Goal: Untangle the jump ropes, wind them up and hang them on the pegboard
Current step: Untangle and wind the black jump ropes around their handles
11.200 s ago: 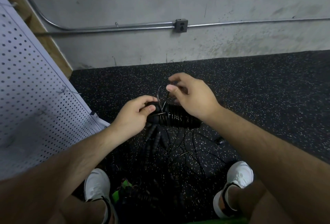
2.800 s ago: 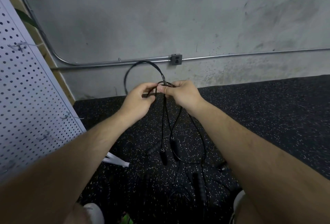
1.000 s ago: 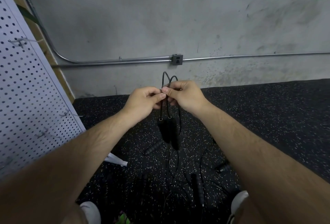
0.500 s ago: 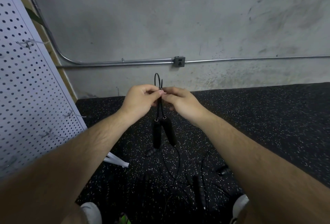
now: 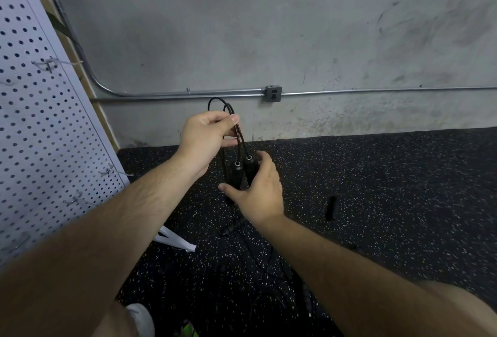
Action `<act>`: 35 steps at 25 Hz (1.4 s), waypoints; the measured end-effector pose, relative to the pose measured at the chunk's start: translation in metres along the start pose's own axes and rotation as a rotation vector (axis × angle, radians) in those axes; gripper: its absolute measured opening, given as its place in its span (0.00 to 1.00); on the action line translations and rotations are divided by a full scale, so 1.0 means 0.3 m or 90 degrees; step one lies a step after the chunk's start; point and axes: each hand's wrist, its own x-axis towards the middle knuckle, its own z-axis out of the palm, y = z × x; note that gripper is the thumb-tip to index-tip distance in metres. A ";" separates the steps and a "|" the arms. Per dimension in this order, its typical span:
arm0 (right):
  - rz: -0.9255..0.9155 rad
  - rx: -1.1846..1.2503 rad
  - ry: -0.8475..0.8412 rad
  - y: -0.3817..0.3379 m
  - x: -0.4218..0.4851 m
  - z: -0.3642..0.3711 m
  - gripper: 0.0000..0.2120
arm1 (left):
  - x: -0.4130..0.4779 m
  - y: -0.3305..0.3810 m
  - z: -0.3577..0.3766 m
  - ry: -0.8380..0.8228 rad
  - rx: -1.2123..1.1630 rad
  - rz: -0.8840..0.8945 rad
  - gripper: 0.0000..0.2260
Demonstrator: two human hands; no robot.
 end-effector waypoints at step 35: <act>-0.283 -0.234 -0.114 -0.067 0.225 -0.145 0.27 | 0.027 -0.109 -0.140 -0.246 0.920 0.445 0.40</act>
